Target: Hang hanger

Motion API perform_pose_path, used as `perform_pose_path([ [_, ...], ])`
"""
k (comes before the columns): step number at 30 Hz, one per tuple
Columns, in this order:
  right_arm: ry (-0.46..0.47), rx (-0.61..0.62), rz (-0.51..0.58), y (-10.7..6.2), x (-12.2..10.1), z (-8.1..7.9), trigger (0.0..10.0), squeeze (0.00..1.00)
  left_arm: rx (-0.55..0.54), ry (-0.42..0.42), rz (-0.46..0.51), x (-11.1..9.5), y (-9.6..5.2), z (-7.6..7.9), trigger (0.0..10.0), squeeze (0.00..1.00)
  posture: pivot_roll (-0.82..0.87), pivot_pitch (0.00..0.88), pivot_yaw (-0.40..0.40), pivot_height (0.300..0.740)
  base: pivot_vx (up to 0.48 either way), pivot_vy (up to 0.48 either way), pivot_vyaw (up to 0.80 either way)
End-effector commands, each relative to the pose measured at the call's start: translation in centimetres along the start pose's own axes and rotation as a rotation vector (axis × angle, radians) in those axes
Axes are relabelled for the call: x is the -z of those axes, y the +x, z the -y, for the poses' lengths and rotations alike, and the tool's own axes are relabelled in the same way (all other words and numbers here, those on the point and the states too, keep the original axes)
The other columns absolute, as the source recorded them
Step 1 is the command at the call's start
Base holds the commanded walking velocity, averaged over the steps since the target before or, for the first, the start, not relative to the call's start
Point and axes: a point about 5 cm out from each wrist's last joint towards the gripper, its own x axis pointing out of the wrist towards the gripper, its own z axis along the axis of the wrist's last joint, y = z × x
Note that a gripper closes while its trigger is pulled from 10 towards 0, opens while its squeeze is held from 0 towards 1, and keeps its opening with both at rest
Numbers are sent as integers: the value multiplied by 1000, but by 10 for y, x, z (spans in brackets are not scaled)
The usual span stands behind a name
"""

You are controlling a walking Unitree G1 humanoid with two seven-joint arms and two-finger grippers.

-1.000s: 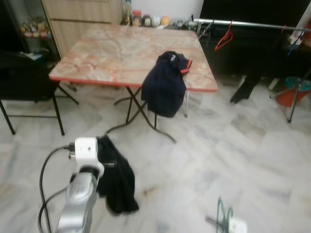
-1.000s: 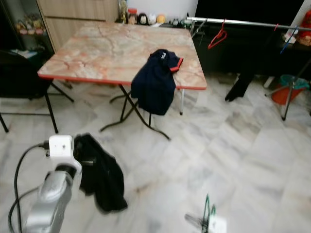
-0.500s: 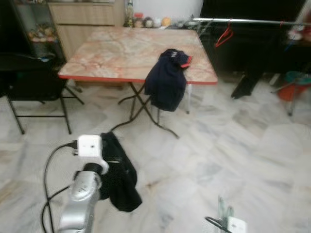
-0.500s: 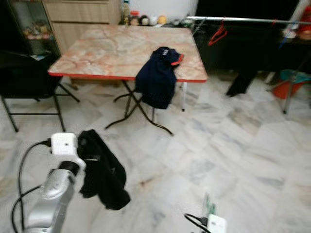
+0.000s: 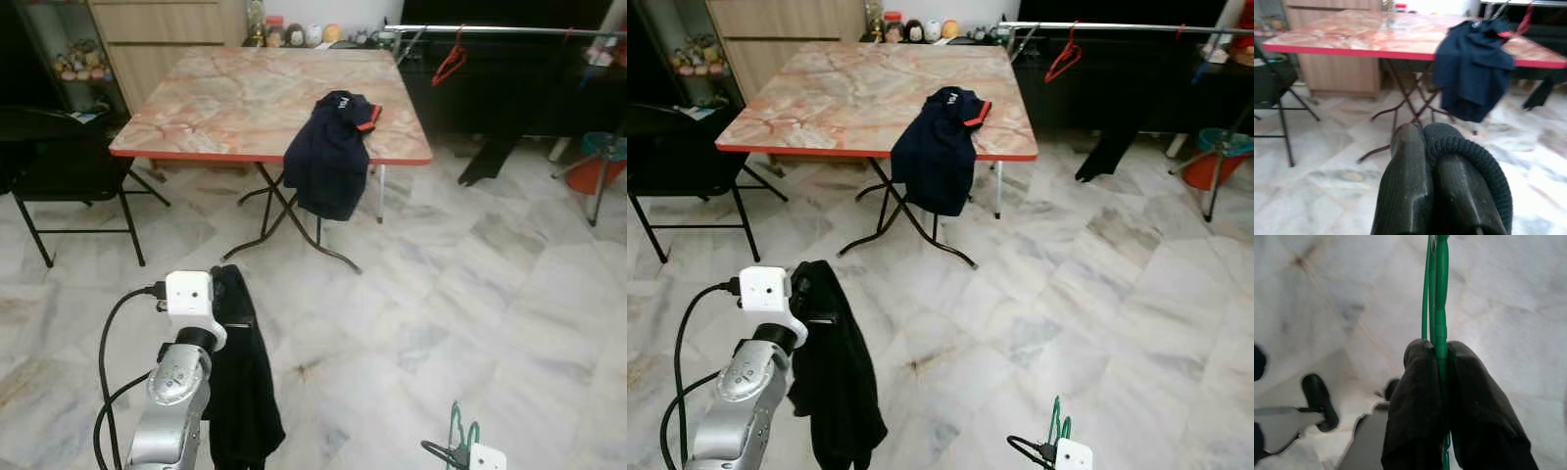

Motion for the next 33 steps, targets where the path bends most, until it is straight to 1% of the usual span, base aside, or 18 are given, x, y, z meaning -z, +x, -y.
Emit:
perform_pose_path([
  [1, -2, 13, -13, -1, 4, 5, 10000, 0, 8, -12, 79, -16, 5, 3, 10000, 0, 151, 0, -29, 740, 281, 0, 0],
  [7, -4, 10, -14, -1, 5, 5, 10000, 0, -8, -10, 102, -22, 6, 0, 10000, 0, 150, 0, -31, 740, 293, 0, 0],
  [11, -5, 9, -15, -1, 5, 6, 10000, 0, -28, -17, 129, -31, 9, -5, 10000, 0, 151, 0, -31, 740, 308, 0, 0],
  [14, -6, 8, -16, -1, 5, 6, 10000, 0, -31, -12, 135, -33, 10, -6, 10000, 0, 151, 0, -32, 740, 310, 0, 0],
  [17, -7, 6, -12, -1, 4, 6, 10000, 0, -50, -14, 148, -37, 13, -11, 10000, 0, 149, 0, -32, 740, 308, 0, 0],
  [20, -23, 9, -8, -1, 3, 6, 10000, 0, -59, -9, 150, -38, 14, -13, 10000, 0, 149, 0, -32, 740, 310, 0, 0],
  [33, -33, -1, -16, -1, 3, 6, 10000, 0, -58, -11, 168, -45, 16, -13, 10000, 0, 147, 0, -33, 740, 316, 0, 0],
])
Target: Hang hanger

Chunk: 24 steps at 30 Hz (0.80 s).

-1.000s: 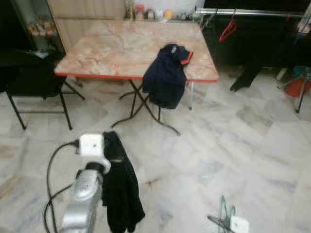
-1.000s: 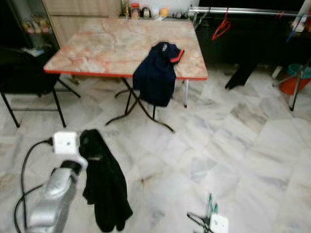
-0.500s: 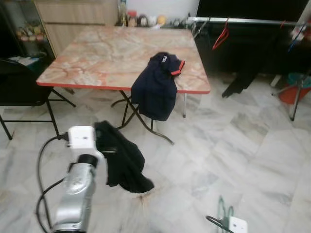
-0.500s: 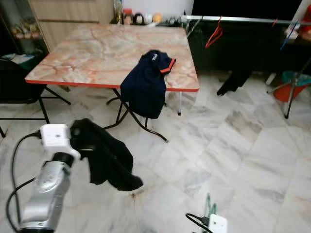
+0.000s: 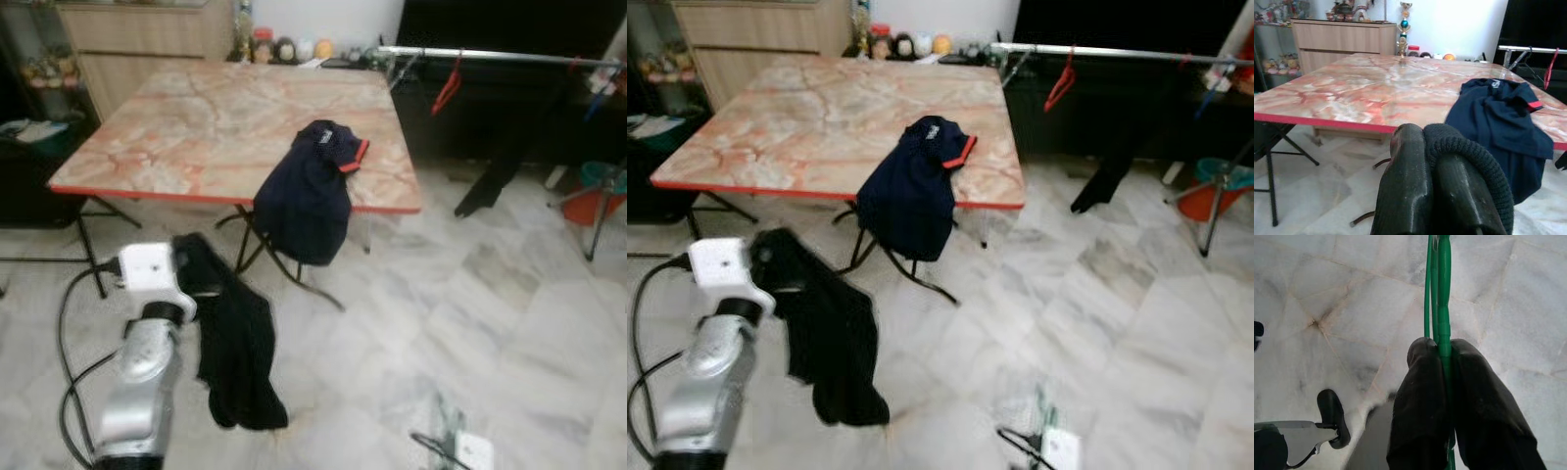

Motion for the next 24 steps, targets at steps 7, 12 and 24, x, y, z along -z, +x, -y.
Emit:
perform_pose_path([
  [7, -14, 22, -7, 0, 1, 10, 10000, 0, 33, -9, 44, -10, 3, 9, 10000, 0, 146, 0, -33, 740, 318, 0, 0],
  [12, -19, 21, -9, 0, 1, 10, 10000, 0, 34, -6, 47, -11, 4, 8, 10000, 0, 146, 0, -34, 740, 316, 0, 0],
  [24, -25, 17, -11, 0, 1, 10, 10000, 0, 53, -3, 72, -19, 9, 12, 10000, 0, 150, 0, -38, 740, 318, 0, 0],
])
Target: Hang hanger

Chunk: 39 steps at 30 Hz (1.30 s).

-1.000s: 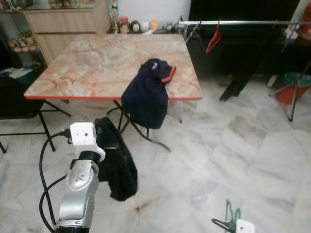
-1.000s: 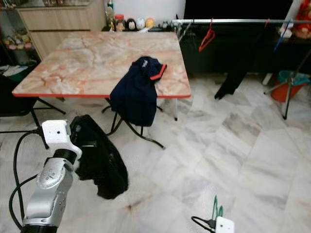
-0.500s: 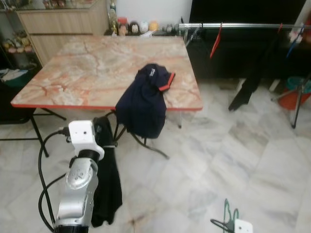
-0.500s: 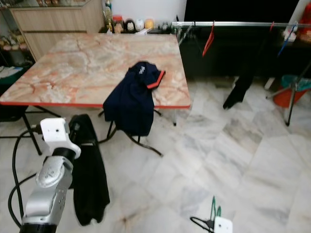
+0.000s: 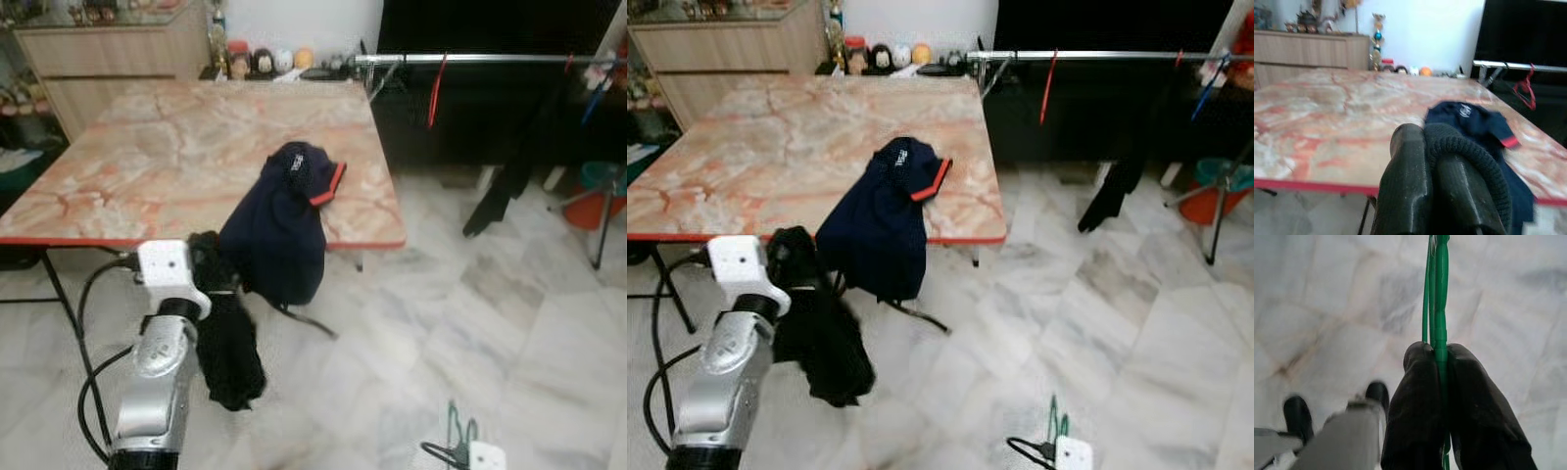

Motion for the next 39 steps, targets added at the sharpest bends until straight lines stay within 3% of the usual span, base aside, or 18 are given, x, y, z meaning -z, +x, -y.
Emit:
perform_pose_path([
  [1, 10, -26, 1, 0, -1, -11, 10000, 0, -5, 17, 48, -12, 4, -5, 10000, 0, 152, 0, -39, 740, 319, 0, 0],
  [8, 4, -33, 0, 0, -2, -12, 10000, 0, 41, 51, 79, -21, 21, 0, 10000, 0, 158, 0, -44, 740, 329, 0, 0],
  [12, 2, -34, 0, 1, -3, -12, 10000, 0, 85, 85, 191, -58, 55, 9, 10000, 0, 164, 0, -54, 740, 351, 0, 0],
  [17, 2, -36, 1, 1, -4, -13, 10000, 0, 121, 121, 281, -93, 80, 15, 10000, 0, 162, 0, -52, 740, 349, 0, 0],
  [19, 2, -37, 3, 1, -5, -13, 10000, 0, 140, 142, 351, -122, 99, 17, 10000, 0, 163, 0, -51, 740, 351, 0, 0],
  [24, 0, -39, 4, 1, -6, -14, 10000, 0, 157, 189, 408, -156, 123, 18, 10000, 0, 169, 0, -54, 740, 360, 0, 0],
  [29, 5, -37, 7, 1, -7, -15, 10000, 0, 167, 243, 438, -186, 141, 22, 10000, 0, 159, 0, -44, 740, 364, 0, 0],
  [32, 8, -35, 7, 1, -7, -14, 10000, 0, 177, 262, 453, -194, 144, 26, 10000, 0, 160, 0, -45, 740, 363, 0, 0],
  [39, 4, -37, 6, 1, -7, -15, 10000, 0, 186, 269, 456, -195, 147, 28, 10000, 0, 160, 0, -42, 740, 364, 0, 0],
])
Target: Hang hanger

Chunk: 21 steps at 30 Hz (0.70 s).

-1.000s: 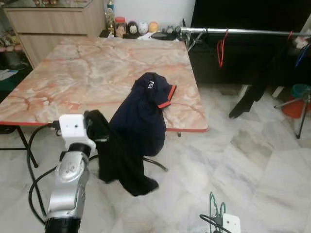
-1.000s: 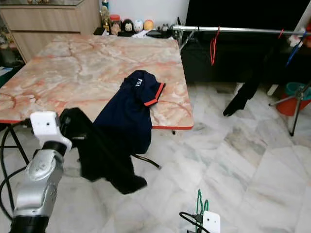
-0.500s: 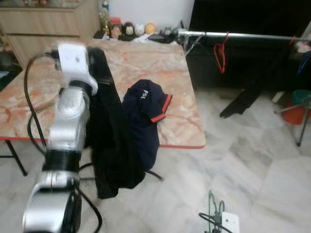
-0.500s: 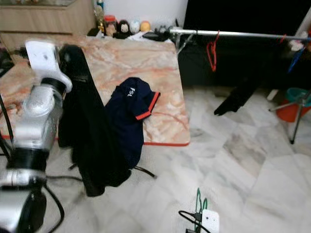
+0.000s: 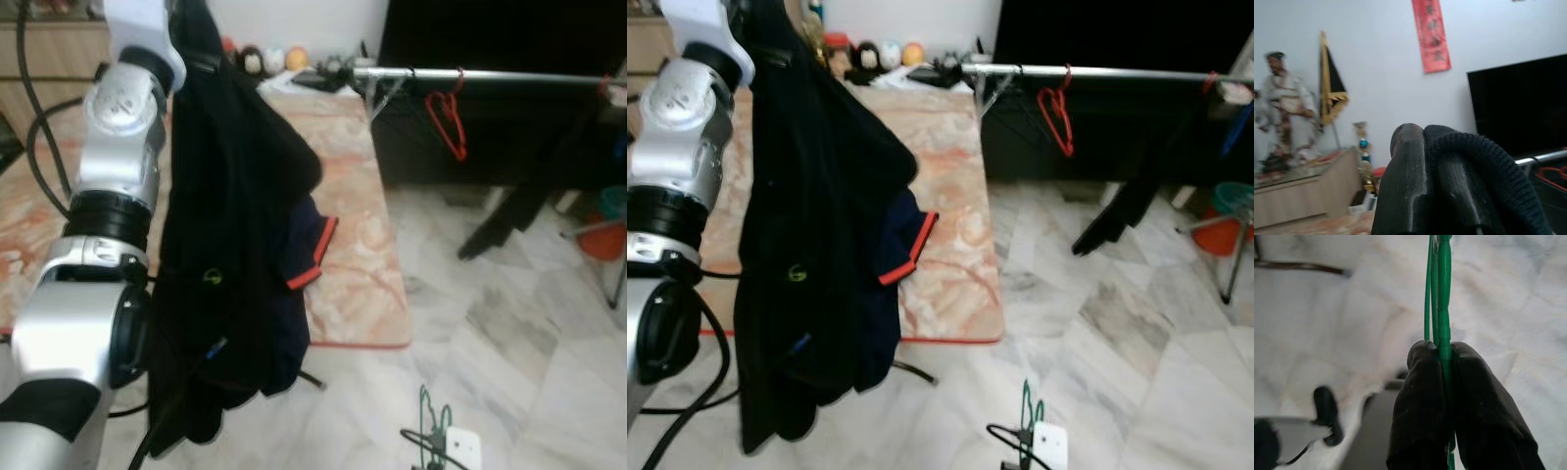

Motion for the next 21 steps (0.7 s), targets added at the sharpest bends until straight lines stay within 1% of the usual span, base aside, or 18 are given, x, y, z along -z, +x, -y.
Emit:
perform_pose_path([
  [1, 8, 25, -5, -1, 2, 8, 10000, 0, 44, 18, 77, -17, 8, 12, 10000, 0, 160, 0, -42, 740, 368, 0, 0],
  [2, 8, 25, -5, -1, 2, 8, 10000, 0, 44, 18, 77, -17, 8, 12, 10000, 0, 160, 0, -42, 740, 368, 0, 0],
  [3, 10, 28, -6, -1, 2, 9, 10000, 0, 56, 21, 67, -11, 7, 13, 10000, 0, 160, 0, -43, 740, 364, 0, 0],
  [5, 11, 29, -6, -1, 2, 9, 10000, 0, 61, 22, 61, -8, 6, 14, 10000, 0, 160, 0, -43, 740, 364, 0, 0],
  [6, 9, 29, -8, -1, 3, 9, 10000, 0, 93, 4, 32, 5, -2, 18, 10000, 0, 162, 0, -44, 740, 247, 0, 0],
  [8, 8, 28, -9, -1, 3, 9, 10000, 0, 121, -11, -3, 19, -12, 23, 10000, 0, 163, 0, -44, 740, 0, 0, 0],
  [9, 6, 28, -10, -1, 4, 9, 10000, 0, 141, -9, -31, 30, -22, 27, 10000, 0, 163, 0, -44, 740, 0, 0, 0],
  [10, 4, 26, -12, -1, 4, 9, 10000, 0, 161, -20, -87, 50, -43, 32, 10000, 0, 162, 0, -42, 740, 0, 0, 0],
  [12, 2, 26, -13, -1, 5, 9, 10000, 0, 176, -37, -133, 64, -61, 35, 10000, 0, 161, 0, -42, 740, 0, 0, 0],
  [13, 2, 26, -13, -1, 5, 9, 10000, 0, 176, -37, -133, 64, -61, 35, 10000, 0, 161, 0, -42, 740, 0, 0, 0],
  [14, 1, 26, -14, -1, 5, 10, 10000, 0, 201, -61, -187, 78, -83, 39, 10000, 0, 160, 0, -40, 740, 0, 0, 0],
  [16, -3, 26, -16, -1, 6, 10, 10000, 0, 227, -98, -223, 85, -101, 44, 10000, 0, 159, 0, -37, 740, 0, 0, 0],
  [17, -3, 26, -16, -1, 6, 10, 10000, 0, 227, -98, -223, 85, -101, 44, 10000, 0, 159, 0, -37, 740, 0, 0, 0],
  [18, -4, 29, -19, -2, 7, 11, 10000, 0, 276, -116, -260, 89, -123, 49, 10000, 0, 160, 0, -34, 740, 0, 0, 0],
  [20, -4, 29, -19, -2, 7, 11, 10000, 0, 276, -116, -260, 89, -123, 49, 10000, 0, 160, 0, -34, 740, 0, 0, 0],
  [21, -11, 30, -22, -2, 8, 12, 10000, 0, 310, -146, -302, 92, -145, 54, 10000, 0, 163, 0, -32, 740, 0, 0, 0],
])
